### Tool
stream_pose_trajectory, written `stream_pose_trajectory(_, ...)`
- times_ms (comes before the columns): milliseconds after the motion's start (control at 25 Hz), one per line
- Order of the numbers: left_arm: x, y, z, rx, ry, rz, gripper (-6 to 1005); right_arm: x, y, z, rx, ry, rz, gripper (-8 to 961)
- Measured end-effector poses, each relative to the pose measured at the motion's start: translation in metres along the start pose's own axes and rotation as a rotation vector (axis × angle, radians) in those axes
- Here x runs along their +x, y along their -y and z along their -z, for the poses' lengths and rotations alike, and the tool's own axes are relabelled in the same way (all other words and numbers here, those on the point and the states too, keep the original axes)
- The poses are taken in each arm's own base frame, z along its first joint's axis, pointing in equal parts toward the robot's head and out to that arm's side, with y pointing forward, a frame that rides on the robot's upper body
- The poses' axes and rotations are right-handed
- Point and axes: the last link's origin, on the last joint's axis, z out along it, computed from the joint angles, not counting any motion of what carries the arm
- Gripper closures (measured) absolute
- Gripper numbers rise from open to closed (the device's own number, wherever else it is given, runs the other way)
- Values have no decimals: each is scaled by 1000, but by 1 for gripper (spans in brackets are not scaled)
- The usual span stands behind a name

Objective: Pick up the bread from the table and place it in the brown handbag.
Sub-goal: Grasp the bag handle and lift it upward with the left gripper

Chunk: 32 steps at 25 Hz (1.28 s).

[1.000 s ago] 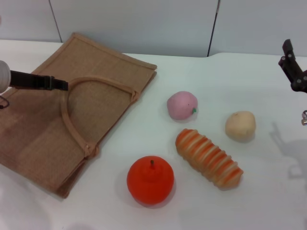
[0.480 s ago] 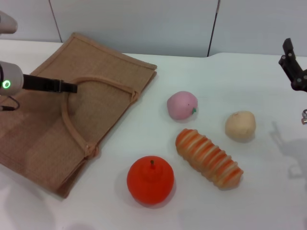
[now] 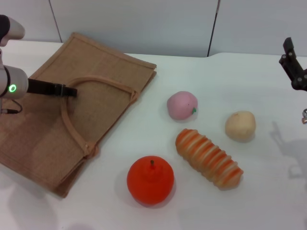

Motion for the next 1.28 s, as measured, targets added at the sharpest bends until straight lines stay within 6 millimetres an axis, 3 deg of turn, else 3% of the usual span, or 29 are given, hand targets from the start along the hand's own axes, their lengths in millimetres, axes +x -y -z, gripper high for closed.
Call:
stream_pose_trajectory(560,2,0,-2,18,-8,-8,366,-1,-1,0,-2,5,-1,61)
stream_pose_trajectory(800,5,-1,-2,18,-12,-11,463,-1,-1,0,-2,6,-2,61)
stream_pose_trajectory(880,5,0,-2,22,-15,-11,600,-1,-1,0,-1,7,-2,61)
stream_pose_trajectory(1280,7,-5,-10,30,-21,-24,655,-1,-2,0,-4,8,-4,62)
